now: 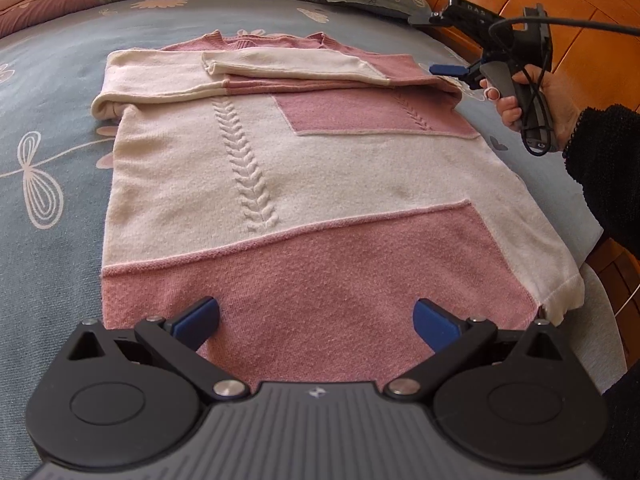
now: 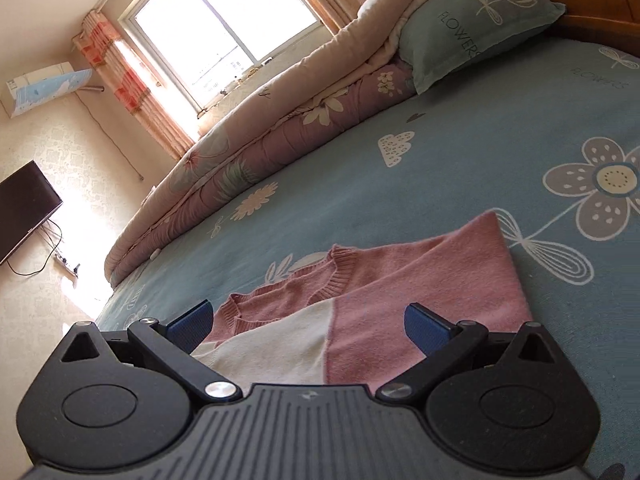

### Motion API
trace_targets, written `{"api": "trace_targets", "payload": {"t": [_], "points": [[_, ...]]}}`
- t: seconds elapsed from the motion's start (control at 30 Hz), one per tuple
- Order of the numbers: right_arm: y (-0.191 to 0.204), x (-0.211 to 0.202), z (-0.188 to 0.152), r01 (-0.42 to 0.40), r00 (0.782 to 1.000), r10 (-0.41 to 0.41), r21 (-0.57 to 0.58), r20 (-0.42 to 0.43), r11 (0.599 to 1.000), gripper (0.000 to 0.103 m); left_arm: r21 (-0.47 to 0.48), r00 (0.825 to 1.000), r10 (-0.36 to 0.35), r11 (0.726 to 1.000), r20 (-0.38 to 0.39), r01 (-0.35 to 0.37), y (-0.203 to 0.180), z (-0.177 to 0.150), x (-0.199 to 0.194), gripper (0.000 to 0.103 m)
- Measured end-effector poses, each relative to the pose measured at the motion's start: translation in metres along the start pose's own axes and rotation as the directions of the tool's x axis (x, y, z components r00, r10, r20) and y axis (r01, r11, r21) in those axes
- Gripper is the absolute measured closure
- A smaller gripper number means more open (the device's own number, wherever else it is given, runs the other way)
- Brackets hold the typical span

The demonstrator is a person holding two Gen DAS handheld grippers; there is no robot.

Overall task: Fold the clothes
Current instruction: 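Lower the sleeve onto the sweater body and open the right tool, then lift the open right tool away from the folded sleeve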

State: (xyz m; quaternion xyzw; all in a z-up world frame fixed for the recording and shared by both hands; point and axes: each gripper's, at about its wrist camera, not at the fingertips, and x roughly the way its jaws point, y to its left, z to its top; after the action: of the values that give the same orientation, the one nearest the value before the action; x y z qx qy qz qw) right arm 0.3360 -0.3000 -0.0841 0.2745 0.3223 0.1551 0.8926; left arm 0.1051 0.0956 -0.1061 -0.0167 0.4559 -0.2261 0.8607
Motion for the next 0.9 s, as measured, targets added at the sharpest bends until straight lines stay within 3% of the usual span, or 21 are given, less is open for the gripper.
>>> {"api": "trace_targets", "payload": {"t": [0.07,0.17,0.33,0.63,0.7,0.8,0.9], "points": [[-0.014,0.008,-0.013,0.057,0.995,-0.058,-0.005,-0.082,0.998,0.000,0.003,1.000,0.005,1.000,-0.010,-0.005,-0.001,0.002,0.001,0.001],[-0.006,0.002,-0.019,0.057,0.993,-0.065,-0.082,-0.094,0.995,0.000,0.011,0.999,0.014,1.000,-0.029,-0.013,-0.002,0.006,0.002,0.001],[0.015,-0.014,-0.012,0.117,0.993,-0.121,-0.236,-0.005,0.965,0.000,0.026,0.999,0.036,0.999,-0.035,-0.036,-0.004,0.013,0.007,0.001],[0.015,-0.001,-0.001,0.171,0.983,-0.185,-0.324,-0.013,0.930,0.000,0.012,0.998,0.063,0.998,0.003,-0.063,0.002,0.029,-0.008,0.001],[0.018,0.012,0.001,0.192,0.976,-0.215,-0.368,-0.022,0.910,0.000,0.011,0.996,0.084,0.996,0.018,-0.084,0.004,0.035,-0.010,0.001],[0.011,0.045,-0.008,0.222,0.950,-0.292,-0.409,-0.116,0.885,0.000,-0.004,0.995,0.102,0.995,0.023,-0.101,0.008,0.040,-0.007,0.001],[0.020,0.048,-0.010,0.212,0.954,-0.287,-0.484,-0.086,0.849,0.000,-0.018,0.995,0.101,0.995,0.013,-0.101,0.011,0.040,-0.004,0.001]]}}
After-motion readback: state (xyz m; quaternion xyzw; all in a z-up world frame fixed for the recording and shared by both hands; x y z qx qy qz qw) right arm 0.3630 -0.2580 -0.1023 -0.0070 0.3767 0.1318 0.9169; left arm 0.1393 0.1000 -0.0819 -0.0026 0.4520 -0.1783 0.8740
